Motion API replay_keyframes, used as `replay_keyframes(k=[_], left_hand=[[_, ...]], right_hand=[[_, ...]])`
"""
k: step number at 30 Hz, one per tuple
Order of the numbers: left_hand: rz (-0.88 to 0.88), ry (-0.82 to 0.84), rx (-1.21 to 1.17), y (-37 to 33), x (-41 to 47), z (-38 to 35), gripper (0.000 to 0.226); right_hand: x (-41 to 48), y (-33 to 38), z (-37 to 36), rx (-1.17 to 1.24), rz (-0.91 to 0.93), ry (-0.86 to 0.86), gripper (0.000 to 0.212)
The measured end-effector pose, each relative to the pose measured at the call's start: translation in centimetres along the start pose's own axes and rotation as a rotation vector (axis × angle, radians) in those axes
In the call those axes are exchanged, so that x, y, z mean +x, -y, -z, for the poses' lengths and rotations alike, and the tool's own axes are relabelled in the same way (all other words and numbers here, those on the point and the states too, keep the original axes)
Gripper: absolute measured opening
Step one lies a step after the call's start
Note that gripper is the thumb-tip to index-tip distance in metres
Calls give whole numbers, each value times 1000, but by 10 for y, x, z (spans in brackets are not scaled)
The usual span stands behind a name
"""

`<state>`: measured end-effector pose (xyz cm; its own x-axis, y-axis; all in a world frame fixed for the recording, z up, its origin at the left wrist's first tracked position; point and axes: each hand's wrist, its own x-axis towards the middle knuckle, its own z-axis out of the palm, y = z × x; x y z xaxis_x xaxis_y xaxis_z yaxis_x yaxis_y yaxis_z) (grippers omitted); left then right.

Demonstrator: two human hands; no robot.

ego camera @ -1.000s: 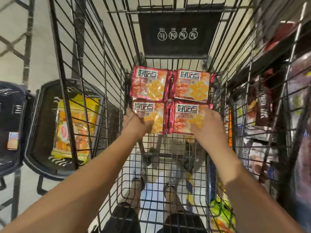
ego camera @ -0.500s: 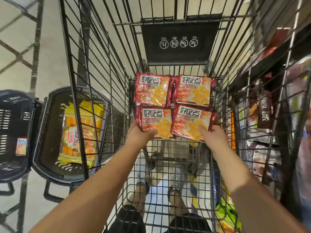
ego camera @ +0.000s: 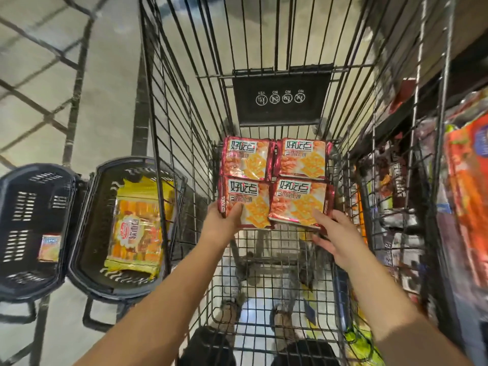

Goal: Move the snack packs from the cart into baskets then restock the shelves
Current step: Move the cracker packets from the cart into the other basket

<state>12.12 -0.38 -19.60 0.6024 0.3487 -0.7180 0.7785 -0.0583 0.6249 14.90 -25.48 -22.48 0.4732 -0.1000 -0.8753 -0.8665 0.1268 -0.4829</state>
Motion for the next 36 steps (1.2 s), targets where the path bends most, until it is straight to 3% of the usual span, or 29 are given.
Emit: replay_keyframes(k=[2, 3, 7, 10, 19, 24, 30, 36], left_hand=[[-15, 12, -41, -4, -13, 9, 27], [-20, 26, -49, -7, -22, 15, 25], [-61, 80, -84, -22, -61, 38, 46], [-82, 140, -142, -39, -93, 61, 32], [-165, 189, -253, -67, -151, 143, 31], [-199, 169, -304, -59, -175, 184, 31], [-228, 63, -422, -33, -220, 216, 33], [-172, -226, -668, 34, -283, 244, 44]], right_hand=[[-18, 2, 4, 35, 18, 15, 31], [-28, 3, 6, 51, 37, 6, 31], [-79, 8, 13, 160, 105, -17, 70], [-117, 7, 19, 155, 169, -16, 69], [-227, 16, 9, 35, 438, -29, 78], [-266, 27, -19, 42, 531, 33, 69], [-285, 31, -44, -76, 606, 216, 85], [-288, 5, -77, -167, 605, 472, 87]])
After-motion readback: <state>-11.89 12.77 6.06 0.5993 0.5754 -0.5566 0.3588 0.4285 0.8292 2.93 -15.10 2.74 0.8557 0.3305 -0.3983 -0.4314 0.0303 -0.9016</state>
